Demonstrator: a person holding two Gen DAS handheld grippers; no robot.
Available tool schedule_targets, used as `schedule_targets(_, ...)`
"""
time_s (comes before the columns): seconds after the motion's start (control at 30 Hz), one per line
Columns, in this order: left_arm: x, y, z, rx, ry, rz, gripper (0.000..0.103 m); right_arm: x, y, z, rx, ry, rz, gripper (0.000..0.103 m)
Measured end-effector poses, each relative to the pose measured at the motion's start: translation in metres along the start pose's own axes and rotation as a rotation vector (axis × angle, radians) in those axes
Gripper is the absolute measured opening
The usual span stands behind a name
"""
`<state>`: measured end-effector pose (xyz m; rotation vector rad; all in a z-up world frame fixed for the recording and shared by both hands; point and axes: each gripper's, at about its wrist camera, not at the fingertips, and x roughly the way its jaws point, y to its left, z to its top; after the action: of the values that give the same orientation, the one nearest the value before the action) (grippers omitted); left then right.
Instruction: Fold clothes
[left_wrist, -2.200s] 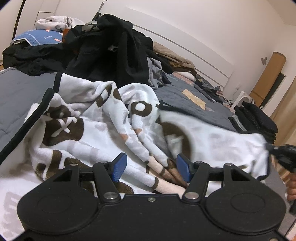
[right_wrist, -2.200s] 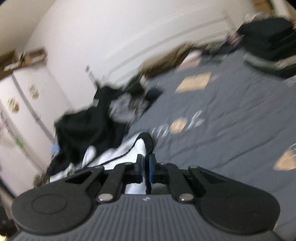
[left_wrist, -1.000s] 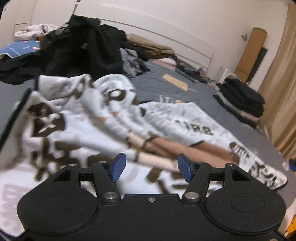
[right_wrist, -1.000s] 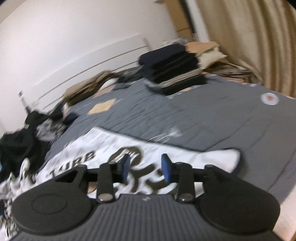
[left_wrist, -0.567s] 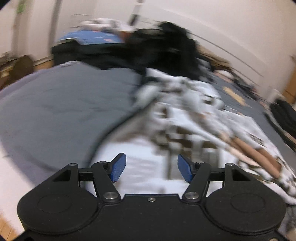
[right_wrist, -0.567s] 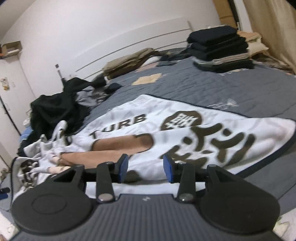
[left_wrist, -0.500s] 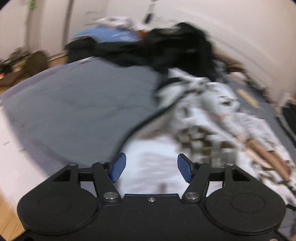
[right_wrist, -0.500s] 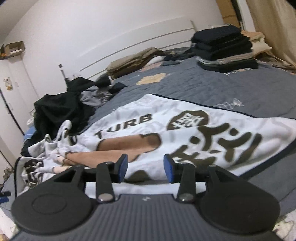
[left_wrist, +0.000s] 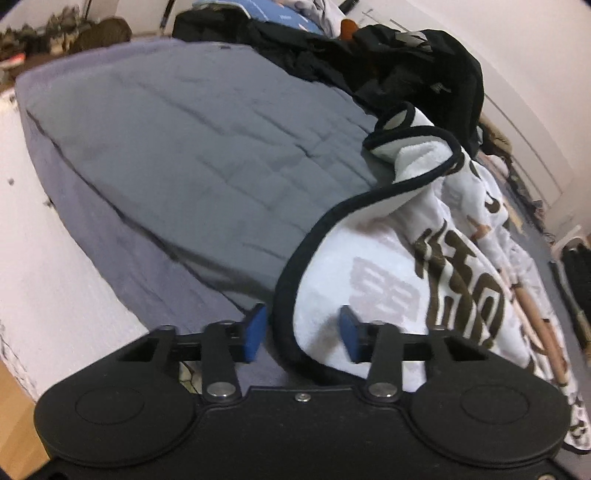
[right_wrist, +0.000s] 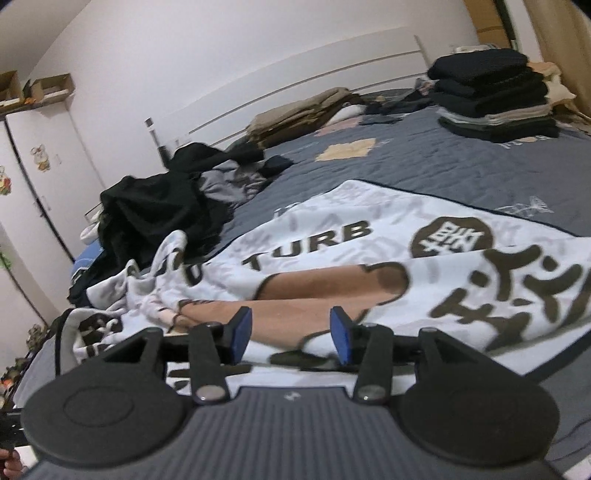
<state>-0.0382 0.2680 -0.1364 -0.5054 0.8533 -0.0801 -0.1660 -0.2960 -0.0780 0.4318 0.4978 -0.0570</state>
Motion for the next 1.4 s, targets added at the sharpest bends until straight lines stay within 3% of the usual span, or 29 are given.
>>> schedule_targets(0.3, 0.005, 0.010, -0.004, -0.060, 0.013, -0.050, 0.034, 0.014, 0.055, -0.018, -0.050, 0.088, 0.171, 0.046)
schedule_targets(0.57, -0.013, 0.004, 0.000, -0.043, -0.067, -0.066, 0.025, 0.016, 0.112, -0.048, -0.146, 0.172, 0.320, 0.047)
schedule_targets(0.77, -0.001, 0.001, -0.003, -0.047, -0.029, -0.049, 0.028, 0.008, 0.139, -0.075, -0.214, 0.240, 0.407, 0.047)
schedule_targets(0.93, 0.003, -0.004, -0.006, -0.031, -0.044, -0.049, 0.028, 0.002, 0.147, -0.082, -0.237, 0.264, 0.435, 0.047)
schedule_targets(1.0, 0.003, -0.008, -0.006, -0.005, -0.039, -0.068, 0.013, 0.001, 0.148, -0.081, -0.239, 0.262, 0.437, 0.047)
schedule_targets(1.1, -0.006, -0.009, 0.002, -0.005, -0.039, -0.053, 0.007, -0.002, 0.146, -0.077, -0.224, 0.254, 0.437, 0.047)
schedule_targets(1.23, -0.037, -0.005, 0.019, 0.007, -0.095, -0.073, 0.005, -0.003, 0.143, -0.069, -0.201, 0.238, 0.438, 0.047)
schedule_targets(1.4, -0.086, -0.007, 0.024, 0.112, -0.112, -0.058, 0.005, -0.009, 0.140, -0.059, -0.167, 0.221, 0.450, 0.047)
